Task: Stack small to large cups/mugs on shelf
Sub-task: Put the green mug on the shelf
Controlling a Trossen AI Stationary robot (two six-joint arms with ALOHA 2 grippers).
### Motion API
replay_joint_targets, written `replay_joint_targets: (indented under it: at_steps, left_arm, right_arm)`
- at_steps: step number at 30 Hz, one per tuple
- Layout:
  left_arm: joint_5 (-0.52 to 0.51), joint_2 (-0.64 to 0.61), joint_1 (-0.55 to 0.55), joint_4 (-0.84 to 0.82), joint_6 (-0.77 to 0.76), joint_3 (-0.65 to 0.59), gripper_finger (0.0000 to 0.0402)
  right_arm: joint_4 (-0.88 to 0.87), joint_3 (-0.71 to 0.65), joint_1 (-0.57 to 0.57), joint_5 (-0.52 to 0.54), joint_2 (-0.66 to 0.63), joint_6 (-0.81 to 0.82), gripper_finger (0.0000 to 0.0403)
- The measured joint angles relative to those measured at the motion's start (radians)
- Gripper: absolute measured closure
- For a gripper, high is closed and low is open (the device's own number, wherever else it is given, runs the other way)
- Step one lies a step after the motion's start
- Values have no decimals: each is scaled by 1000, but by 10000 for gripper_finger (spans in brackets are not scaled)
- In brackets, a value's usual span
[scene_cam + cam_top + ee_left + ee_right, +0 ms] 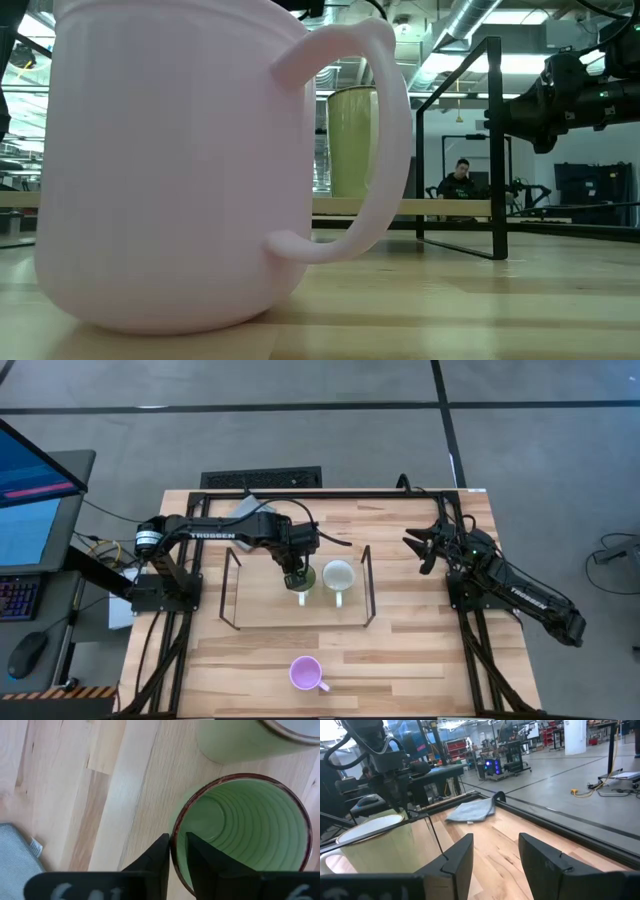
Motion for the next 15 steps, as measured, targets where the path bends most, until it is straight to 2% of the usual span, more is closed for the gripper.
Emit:
replay_joint_targets:
  at_steps: [15]
  left_arm:
    - [3,0,-3,4,-6,0,347]
  right_arm:
    - [1,0,0,0,0,1,225]
